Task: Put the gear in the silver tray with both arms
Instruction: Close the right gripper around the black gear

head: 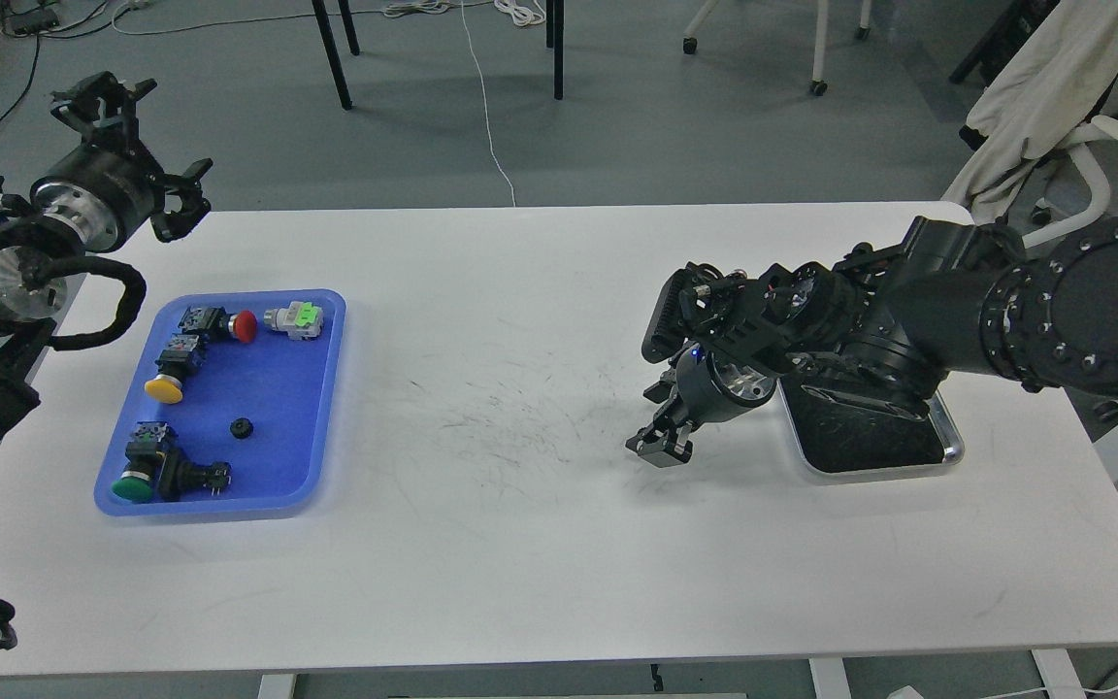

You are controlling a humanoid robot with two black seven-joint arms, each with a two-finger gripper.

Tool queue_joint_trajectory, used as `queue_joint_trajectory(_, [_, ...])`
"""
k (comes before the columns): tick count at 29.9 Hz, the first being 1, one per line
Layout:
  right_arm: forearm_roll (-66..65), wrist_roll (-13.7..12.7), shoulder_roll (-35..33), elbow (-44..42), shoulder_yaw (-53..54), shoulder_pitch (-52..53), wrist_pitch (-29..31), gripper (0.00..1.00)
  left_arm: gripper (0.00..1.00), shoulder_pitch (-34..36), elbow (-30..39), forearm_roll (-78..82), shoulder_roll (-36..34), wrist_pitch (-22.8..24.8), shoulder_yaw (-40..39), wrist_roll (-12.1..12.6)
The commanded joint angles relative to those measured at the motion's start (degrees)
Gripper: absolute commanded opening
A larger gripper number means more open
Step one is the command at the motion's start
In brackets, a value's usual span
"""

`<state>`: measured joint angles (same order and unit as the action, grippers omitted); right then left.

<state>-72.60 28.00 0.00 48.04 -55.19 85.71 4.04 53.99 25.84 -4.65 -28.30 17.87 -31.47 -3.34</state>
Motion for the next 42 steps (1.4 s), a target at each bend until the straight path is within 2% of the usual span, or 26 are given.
queue_joint_trajectory(1, [0.0,0.0,0.0,0.0,0.2,-0.5,0.1,0.61,0.9,0.1,0.0,0.0,-0.3,0.0,0.0,0.0])
queue_joint_trajectory(21, [-0.1,0.0,0.0,-2.2,0.1,-3.1,0.1,0.54,0.9,0.0,0.0,0.0,-0.7,-0.1,0.1,-0.1])
queue_joint_trajectory(35, [-0.2,0.0,0.0,-3.5,0.1,-3.8,0.1,0.35,0.9,0.0,-0.1,0.0,-0.8,-0.2,0.2,-0.1])
queue_joint_trajectory(42, [-0.2,0.0,0.0,-3.8,0.1,-4.1,0.1,0.22,0.9,0.0,0.0,0.0,-1.3,-0.1,0.2,-0.1])
